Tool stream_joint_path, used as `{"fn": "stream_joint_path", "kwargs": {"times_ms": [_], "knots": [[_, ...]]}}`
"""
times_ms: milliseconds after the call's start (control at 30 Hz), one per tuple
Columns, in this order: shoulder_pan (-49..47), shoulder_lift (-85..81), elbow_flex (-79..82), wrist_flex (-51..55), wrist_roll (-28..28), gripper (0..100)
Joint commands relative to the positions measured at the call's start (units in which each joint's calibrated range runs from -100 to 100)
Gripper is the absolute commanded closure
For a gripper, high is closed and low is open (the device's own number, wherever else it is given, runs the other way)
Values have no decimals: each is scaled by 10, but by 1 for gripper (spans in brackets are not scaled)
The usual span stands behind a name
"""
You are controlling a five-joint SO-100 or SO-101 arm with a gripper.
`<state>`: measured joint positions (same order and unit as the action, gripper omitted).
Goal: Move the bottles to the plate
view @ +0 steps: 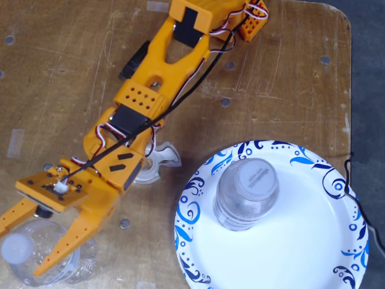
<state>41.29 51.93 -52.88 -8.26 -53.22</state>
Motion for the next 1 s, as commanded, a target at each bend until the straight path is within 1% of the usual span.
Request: {"fn": "stream_joint_path", "kwargs": {"times_ms": [0,300,500,633,700,867,967], "knots": [[16,-9,-33,2,-3,79],[43,-8,-32,2,-3,88],[44,-8,-32,2,-3,89],[45,-11,-35,23,-3,90],[45,-24,-43,51,-3,90],[40,-112,-45,222,-3,89],[34,-165,-41,294,-4,90]]}}
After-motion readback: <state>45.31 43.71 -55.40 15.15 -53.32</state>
